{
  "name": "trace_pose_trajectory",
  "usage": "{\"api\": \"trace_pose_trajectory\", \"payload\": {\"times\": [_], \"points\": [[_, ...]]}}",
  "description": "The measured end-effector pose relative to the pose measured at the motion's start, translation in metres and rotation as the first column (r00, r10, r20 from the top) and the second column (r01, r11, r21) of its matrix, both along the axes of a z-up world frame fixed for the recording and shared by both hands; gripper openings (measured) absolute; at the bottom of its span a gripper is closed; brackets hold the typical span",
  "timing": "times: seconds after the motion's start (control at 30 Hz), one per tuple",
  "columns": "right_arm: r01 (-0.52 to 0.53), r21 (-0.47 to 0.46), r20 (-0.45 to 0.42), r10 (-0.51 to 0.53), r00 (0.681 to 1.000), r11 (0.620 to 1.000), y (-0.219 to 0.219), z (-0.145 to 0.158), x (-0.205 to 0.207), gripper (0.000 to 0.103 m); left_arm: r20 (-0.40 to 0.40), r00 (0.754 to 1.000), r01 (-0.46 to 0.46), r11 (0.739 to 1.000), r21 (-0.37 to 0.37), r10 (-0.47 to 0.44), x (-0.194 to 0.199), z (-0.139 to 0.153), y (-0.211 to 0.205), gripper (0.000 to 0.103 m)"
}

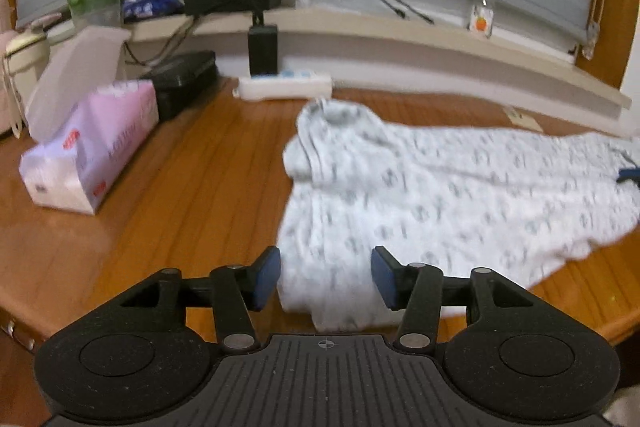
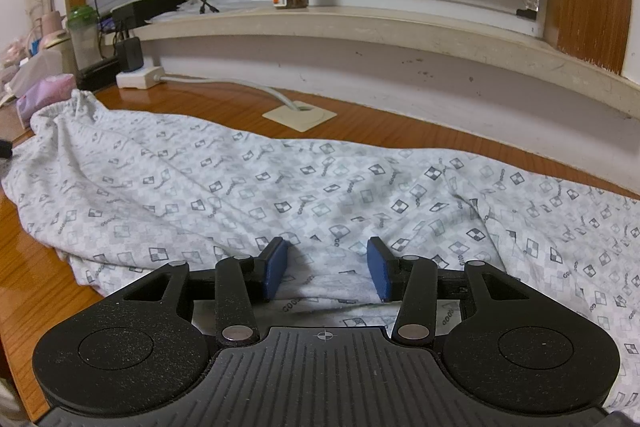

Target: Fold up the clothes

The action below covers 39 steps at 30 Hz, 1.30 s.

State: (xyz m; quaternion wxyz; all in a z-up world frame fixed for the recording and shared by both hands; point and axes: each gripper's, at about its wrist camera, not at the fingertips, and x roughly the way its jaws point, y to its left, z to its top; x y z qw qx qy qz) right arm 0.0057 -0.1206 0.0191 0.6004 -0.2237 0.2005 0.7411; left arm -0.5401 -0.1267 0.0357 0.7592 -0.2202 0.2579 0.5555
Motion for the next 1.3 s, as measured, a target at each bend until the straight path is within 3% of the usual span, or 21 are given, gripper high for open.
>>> {"api": "trace_pose_trajectory", "payload": {"times": [0.07,0.1,0.13,0.2,0.27,0.33,0.4,0.5,0.63,0.8,0.97,1.03,1.3], "points": [[0.0,0.0,-0.001,0.0,1.0,1.0,0.0,0.0,0.0,0.046,-0.006,1.0,0.003,1.0,0.001,-0.003,0.003,-0.005,-0.002,0.048],[0.0,0.0,-0.001,0.0,1.0,1.0,0.0,0.0,0.0,0.046,-0.011,1.0,0.001,1.0,0.008,-0.001,0.004,-0.007,-0.002,0.04],[0.0,0.0,-0.001,0.0,1.0,1.0,0.0,0.0,0.0,0.046,-0.013,1.0,0.001,1.0,0.019,-0.001,0.004,-0.007,-0.002,0.025],[0.001,0.0,-0.001,-0.001,1.0,1.0,0.0,0.0,0.0,0.046,0.002,1.0,0.003,1.0,0.031,-0.003,0.003,-0.004,-0.004,0.006],[0.002,0.0,-0.001,-0.002,1.0,1.0,0.0,0.0,-0.001,0.046,0.018,1.0,-0.011,0.998,0.062,0.01,-0.007,0.011,-0.015,0.006],[-0.001,0.001,0.0,0.001,1.0,1.0,0.0,0.0,0.0,0.046,0.046,0.999,-0.022,0.999,0.046,0.02,-0.027,0.023,-0.024,0.006],[-0.01,0.001,-0.001,0.01,1.0,1.0,0.001,0.0,0.0,0.047,0.051,0.999,0.004,0.999,-0.034,-0.002,-0.039,0.018,-0.029,0.007],[-0.014,0.0,-0.002,0.014,1.0,1.0,0.001,0.0,-0.001,0.048,0.006,1.0,0.022,0.997,-0.076,-0.022,-0.036,0.009,-0.038,0.018],[-0.013,0.002,-0.003,0.013,1.0,1.0,0.001,0.001,-0.001,0.049,-0.036,0.998,-0.042,0.999,0.003,0.042,-0.034,0.025,-0.038,0.048],[-0.019,0.056,-0.006,0.019,1.0,0.998,-0.015,0.005,0.003,0.055,-0.02,1.0,-0.018,0.997,0.072,0.02,-0.008,0.039,-0.016,0.06],[0.035,0.096,-0.002,-0.034,0.999,0.995,-0.051,0.017,0.026,0.055,0.003,0.992,0.125,0.987,0.098,-0.126,0.061,0.038,0.025,0.063],[0.086,0.097,0.027,-0.089,0.996,0.992,-0.068,0.018,0.046,0.055,0.011,0.982,0.185,0.977,0.107,-0.187,0.097,0.037,0.043,0.069],[0.268,0.068,0.091,-0.273,0.958,0.961,-0.142,0.013,0.122,0.055,0.035,0.912,0.402,0.907,0.124,-0.409,0.247,0.025,0.101,0.072]]}}
